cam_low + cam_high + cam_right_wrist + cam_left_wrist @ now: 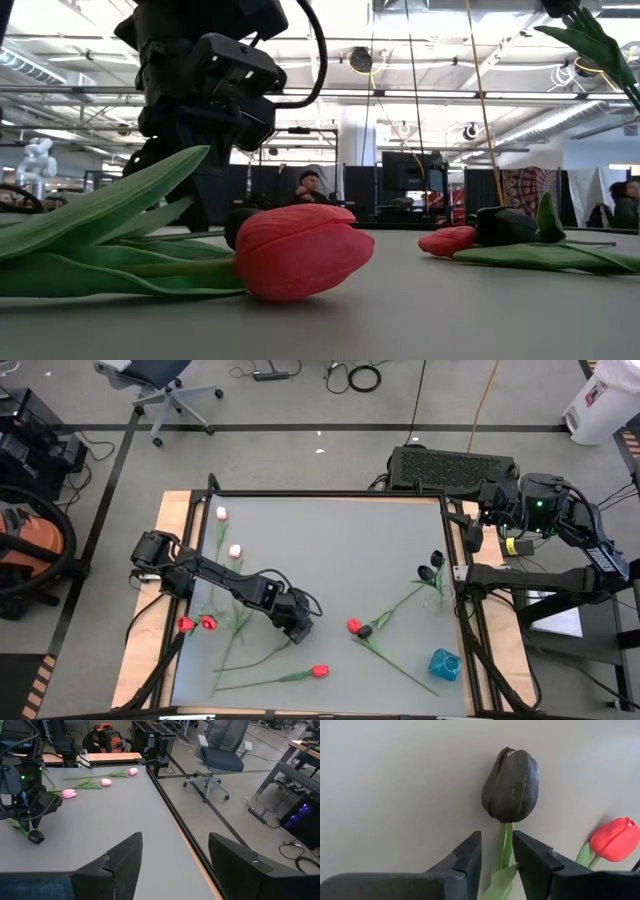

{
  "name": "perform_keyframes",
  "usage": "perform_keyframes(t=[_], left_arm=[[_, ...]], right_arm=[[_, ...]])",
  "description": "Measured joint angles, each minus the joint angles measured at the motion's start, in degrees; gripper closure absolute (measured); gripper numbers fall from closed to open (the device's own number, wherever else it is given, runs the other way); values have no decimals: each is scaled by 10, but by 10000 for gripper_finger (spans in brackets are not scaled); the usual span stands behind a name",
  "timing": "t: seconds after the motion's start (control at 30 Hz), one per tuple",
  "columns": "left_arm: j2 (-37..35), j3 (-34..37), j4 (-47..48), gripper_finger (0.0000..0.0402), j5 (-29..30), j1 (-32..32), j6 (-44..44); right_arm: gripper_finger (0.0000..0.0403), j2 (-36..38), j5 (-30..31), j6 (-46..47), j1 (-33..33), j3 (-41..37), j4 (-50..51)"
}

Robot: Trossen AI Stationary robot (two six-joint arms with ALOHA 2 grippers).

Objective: Sort flowers into vase by color
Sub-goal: Put the left black tulip into the right transparent vase

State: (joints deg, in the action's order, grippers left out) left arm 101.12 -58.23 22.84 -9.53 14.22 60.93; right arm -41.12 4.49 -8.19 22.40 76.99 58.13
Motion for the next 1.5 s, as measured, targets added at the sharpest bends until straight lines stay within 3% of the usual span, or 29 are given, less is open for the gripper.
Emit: perform_keyframes(t=[0.3,0.7,1.33,1.5], left_arm=[[0,0,-16,285,-1,14,17],[1,0,-14,285,40,9,12],[33,0,-48,286,5,19,32],[34,0,-47,312,7,19,31]], right_arm=[[183,0,0,0,0,0,0],[183,0,0,0,0,0,0],[183,0,0,0,0,0,0],[183,0,0,0,0,0,0]])
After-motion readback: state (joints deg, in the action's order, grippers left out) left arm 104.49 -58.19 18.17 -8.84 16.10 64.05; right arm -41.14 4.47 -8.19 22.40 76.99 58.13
